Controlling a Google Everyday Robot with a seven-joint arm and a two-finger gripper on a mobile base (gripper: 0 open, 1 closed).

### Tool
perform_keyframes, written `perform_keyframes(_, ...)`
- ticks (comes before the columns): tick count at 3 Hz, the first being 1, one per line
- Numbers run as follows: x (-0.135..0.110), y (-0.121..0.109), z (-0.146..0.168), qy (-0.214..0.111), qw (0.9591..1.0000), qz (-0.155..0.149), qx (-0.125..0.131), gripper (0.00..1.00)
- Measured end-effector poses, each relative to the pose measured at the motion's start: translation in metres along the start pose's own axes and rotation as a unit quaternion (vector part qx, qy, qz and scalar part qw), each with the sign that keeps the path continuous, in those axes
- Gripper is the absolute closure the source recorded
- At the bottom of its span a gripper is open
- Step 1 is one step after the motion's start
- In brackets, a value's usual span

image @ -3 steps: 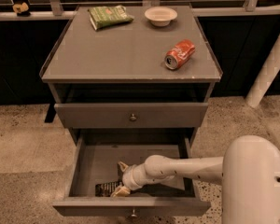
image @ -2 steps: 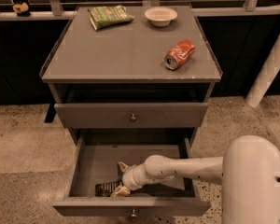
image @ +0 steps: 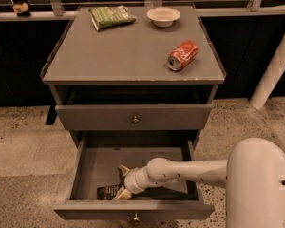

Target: Pick rxbar chocolate from middle drawer and place on counter

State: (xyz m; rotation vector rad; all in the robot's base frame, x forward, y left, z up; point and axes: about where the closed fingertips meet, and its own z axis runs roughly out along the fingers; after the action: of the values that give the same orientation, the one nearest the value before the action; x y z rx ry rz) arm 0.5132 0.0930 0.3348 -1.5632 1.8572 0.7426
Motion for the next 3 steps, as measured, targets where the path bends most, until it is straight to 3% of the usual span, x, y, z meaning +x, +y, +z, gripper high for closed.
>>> perform_keyframes(2, 0.0, 0.0, 0.0, 0.0, 1.0, 0.0, 0.0, 0.88)
perform_keyframes(3, 0.0, 0.0001, 0.0001, 0.0, 1.0, 0.0, 0.0, 1.0)
